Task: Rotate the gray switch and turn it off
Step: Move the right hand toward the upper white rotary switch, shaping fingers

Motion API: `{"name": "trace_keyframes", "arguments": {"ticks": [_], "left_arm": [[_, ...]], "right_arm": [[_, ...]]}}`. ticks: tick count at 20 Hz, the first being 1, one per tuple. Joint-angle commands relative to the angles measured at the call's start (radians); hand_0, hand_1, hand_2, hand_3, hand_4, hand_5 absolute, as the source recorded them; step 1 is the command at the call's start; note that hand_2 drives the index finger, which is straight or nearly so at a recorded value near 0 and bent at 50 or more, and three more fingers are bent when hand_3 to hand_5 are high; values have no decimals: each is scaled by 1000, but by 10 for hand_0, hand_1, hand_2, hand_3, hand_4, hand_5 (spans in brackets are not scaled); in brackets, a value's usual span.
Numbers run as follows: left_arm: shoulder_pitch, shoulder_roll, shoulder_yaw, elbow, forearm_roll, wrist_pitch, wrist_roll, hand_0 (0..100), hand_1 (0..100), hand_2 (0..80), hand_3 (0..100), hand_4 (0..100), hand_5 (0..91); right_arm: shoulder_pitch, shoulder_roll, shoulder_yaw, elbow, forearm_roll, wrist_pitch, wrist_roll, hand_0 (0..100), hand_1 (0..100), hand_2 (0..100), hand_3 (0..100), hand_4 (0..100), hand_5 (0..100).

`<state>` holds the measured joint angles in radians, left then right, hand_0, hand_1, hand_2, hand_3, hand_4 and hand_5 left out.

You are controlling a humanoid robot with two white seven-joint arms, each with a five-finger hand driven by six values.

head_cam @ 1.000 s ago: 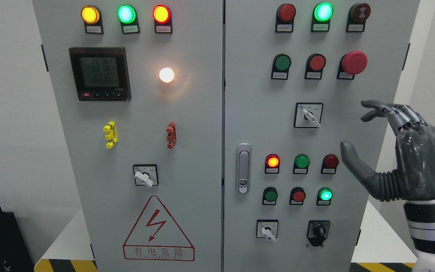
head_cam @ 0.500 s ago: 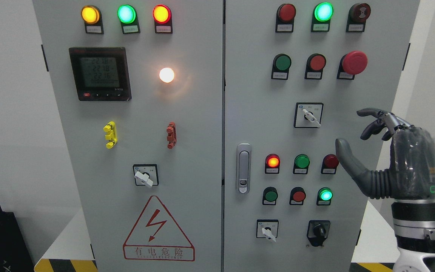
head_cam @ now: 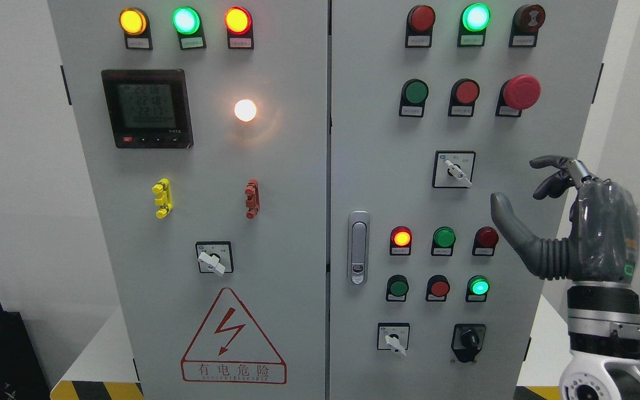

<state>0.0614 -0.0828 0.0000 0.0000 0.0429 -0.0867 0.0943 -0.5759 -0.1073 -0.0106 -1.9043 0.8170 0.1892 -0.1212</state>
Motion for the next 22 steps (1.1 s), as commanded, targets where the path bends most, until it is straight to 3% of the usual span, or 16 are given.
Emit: {"name": "trace_keyframes", "arguments": {"ticks": [1,9,13,22], "left_arm": [[0,0,-2,14,0,-1,-1,120,389,0,0,0,0],[0,0,-2,14,0,-1,-1,120,389,0,0,0,0],[0,0,-2,15,0,-1,-2,120,389,0,0,0,0],[0,0,-2,14,0,-1,-2,120,389,0,0,0,0]], "right_arm": [[-18,35,81,5,7,18,3,0,440,456,729,762,971],[-27,54,109,48,10,41,2,0,411,496,749,782,984],[-50,54,109,56,22,96,5,0,411,505,754,785,984],[-79,54,109,68,24,104,9,0,428,549,816,829,1000]]}}
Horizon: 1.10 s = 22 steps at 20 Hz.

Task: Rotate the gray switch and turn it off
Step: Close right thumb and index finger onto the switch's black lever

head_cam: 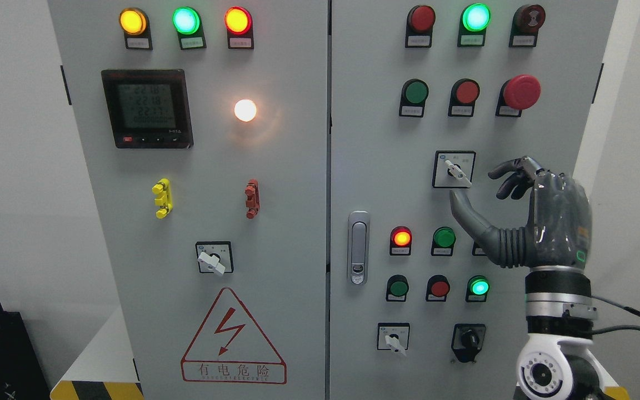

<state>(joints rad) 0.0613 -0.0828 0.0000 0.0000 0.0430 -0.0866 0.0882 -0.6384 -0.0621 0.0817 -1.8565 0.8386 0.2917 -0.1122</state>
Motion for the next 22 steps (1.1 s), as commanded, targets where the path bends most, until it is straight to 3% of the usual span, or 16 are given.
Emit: {"name": "trace_keyframes", "arguments": {"ticks": [1,7,22], "left_arm": [[0,0,-2,14,0,-1,4,120,389,0,0,0,0],[0,0,-2,14,0,-1,4,120,389,0,0,0,0],[0,0,-2,14,0,-1,5,120,389,0,0,0,0]], "right_arm": [[-18,8,17,20,2,1,0,0,432,551,829,840,1000],[-17,8,18,20,2,6,0,0,482,554,885,881,1000],[-35,8,23,36,1,35,5,0,475,599,896,895,1000]]}}
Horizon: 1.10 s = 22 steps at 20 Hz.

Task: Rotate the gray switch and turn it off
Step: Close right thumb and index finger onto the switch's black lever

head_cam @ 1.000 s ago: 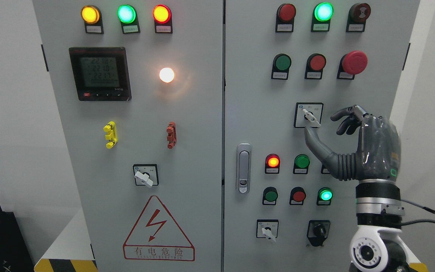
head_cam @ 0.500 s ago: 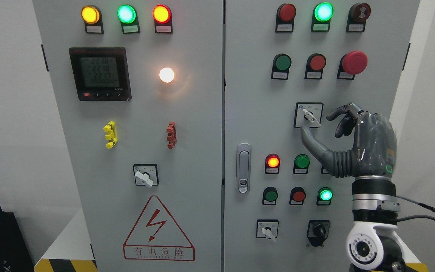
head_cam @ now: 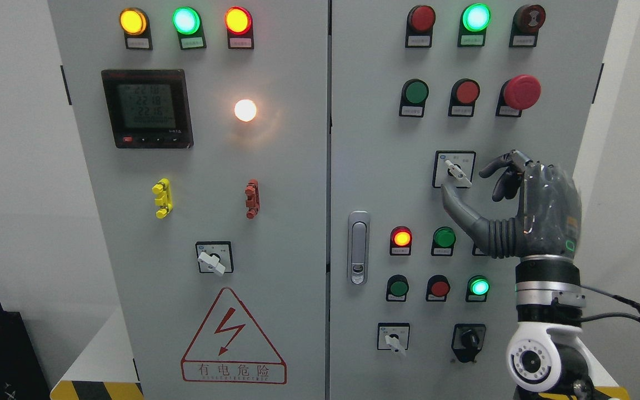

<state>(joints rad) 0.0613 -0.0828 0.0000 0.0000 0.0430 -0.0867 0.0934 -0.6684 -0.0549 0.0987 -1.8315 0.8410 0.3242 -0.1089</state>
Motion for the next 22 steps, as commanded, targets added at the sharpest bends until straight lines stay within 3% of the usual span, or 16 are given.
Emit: {"name": "trace_keyframes", "arguments": {"ticks": [1,22], "left_arm": [[0,0,-2,14,0,-1,-1,120,389,0,0,0,0],[0,0,-2,14,0,-1,-1,120,389,0,0,0,0]], "right_arm": [[-5,1,9,11,-2,3,2,0,473,603,897,896,1000],[-26,9,32,38,-2,12,2,42,424,626,908,904,1000]]}}
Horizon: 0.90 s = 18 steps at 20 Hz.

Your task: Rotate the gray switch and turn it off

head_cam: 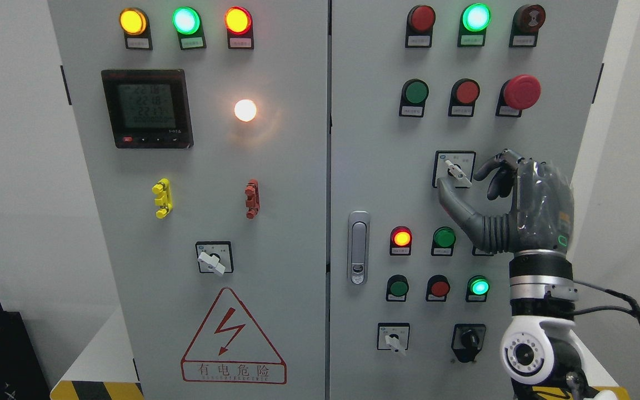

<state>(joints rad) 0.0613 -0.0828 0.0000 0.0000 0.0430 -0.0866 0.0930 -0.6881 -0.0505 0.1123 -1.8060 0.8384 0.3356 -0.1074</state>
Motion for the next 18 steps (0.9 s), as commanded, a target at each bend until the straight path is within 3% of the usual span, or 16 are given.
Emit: {"name": "trace_keyframes", "arguments": {"ticks": [1,18], "left_arm": [[0,0,-2,14,0,-1,1,120,389,0,0,0,0],[0,0,-2,14,0,-1,1,120,389,0,0,0,0]], "right_arm": [[-10,4,20,16,1,0,0,43,423,627,909,904,1000],[-21,4,20,27,4,20,0,116,449,646,917,906,1000]]}}
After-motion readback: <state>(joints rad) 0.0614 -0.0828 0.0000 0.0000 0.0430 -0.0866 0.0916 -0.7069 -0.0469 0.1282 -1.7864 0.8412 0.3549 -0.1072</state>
